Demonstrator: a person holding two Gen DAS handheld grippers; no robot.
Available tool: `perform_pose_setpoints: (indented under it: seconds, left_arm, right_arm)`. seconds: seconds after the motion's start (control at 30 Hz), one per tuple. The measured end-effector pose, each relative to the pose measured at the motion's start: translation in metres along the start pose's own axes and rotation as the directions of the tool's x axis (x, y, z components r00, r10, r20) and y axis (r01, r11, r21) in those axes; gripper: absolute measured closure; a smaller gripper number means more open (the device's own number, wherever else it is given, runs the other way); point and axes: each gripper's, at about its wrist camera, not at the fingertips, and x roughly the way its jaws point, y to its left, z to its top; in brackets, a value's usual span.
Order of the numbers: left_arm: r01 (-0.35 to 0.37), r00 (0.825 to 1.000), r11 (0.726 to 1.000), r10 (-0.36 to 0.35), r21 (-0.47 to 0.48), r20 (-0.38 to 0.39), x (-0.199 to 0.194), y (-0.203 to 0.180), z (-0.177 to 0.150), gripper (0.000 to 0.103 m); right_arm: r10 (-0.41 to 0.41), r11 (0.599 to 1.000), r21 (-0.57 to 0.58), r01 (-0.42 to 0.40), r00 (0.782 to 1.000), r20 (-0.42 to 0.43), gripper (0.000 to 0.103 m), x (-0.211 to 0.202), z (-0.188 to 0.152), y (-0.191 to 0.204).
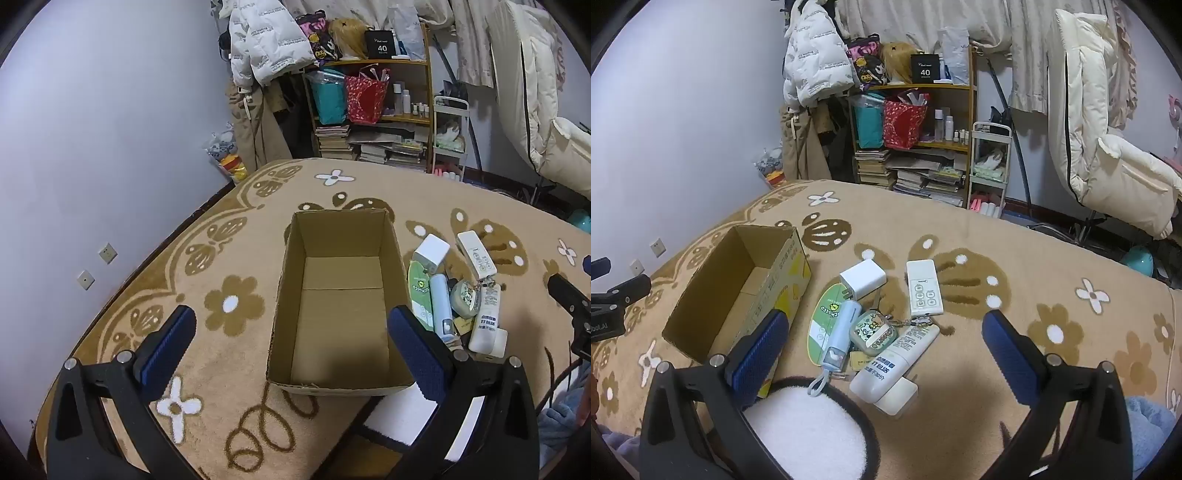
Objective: Organize rigid objects
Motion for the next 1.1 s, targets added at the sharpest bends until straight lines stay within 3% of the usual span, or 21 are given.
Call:
perform_pose_setpoints:
  seconds: [0.27,1.1]
  left_arm:
    - [-0.017,0.999,1.000,0.017,0.005,0.029,-0.010,0.001,-0.009,0.000]
    - [-0.036,0.999,0.999,0.036,0.021,0.004,-0.001,-0.001,-0.002,0.000]
  right_arm:
    - [-0.004,1.000,-0.001,0.004,1.000,-0.002,0.000,0.000,0.001,-0.001]
    - [-0.007,1.000,-0.014,0.007,1.000,0.005,0.000,0.002,0.001,0.001]
